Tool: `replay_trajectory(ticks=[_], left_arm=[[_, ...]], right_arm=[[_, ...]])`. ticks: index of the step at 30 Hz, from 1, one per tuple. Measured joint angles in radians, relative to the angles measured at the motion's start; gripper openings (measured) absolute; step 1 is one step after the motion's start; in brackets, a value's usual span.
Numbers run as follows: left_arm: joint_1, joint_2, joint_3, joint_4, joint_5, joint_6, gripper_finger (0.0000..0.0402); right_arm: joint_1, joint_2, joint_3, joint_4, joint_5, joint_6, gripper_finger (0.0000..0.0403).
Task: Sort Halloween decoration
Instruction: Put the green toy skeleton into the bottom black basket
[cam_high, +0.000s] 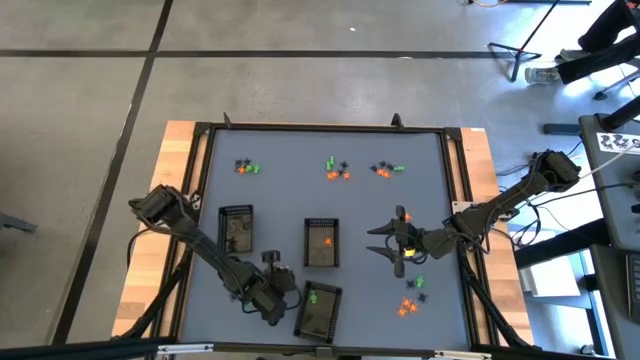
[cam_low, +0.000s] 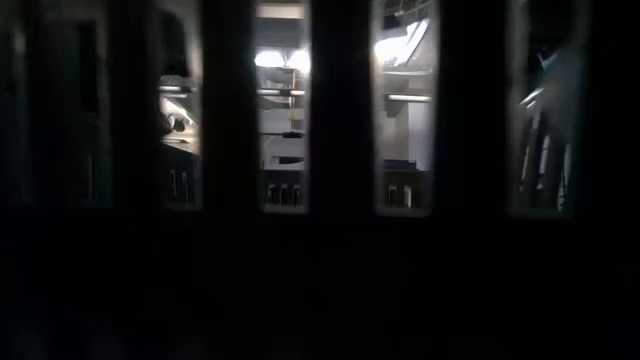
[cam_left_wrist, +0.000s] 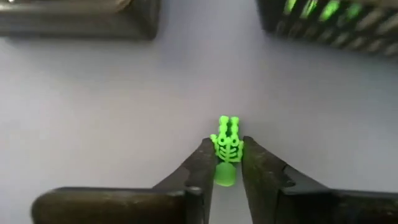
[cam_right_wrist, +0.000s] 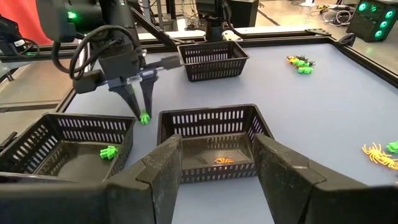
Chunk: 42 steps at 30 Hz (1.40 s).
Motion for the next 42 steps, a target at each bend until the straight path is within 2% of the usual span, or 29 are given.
replay_trajectory(ticks=[7,13,22,28,36,42], left_arm=[[-0.036,-0.071,-0.001,-0.015,-0.043,0.001,0.0025],[-0.038,-0.127,0.001,0.085,-0.109,0.024,0.0024],[-0.038,-0.153,0.002,0.380,-0.183,0.366,0.0036],[-0.006,-0.120,0.004,0.514,-0.097,0.406,0.0037],[0.032,-0.074,0.003,0.555,0.033,0.426,0.0041],[0.046,-0.074,0.003,0.559,0.054,0.428,0.0097]], right_arm=[[0.000,0.000,0.000,0.000,0.000,0.000,0.0195],[0.000,0.000,0.000,0.000,0.000,0.000,0.0195],[0.000,0.000,0.000,0.000,0.000,0.000,0.0195],[0.000,0.000,0.000,0.000,0.000,0.000,0.0195],[0.000,0.000,0.000,0.000,0.000,0.000,0.0195],[0.000,0.000,0.000,0.000,0.000,0.000,0.0195]])
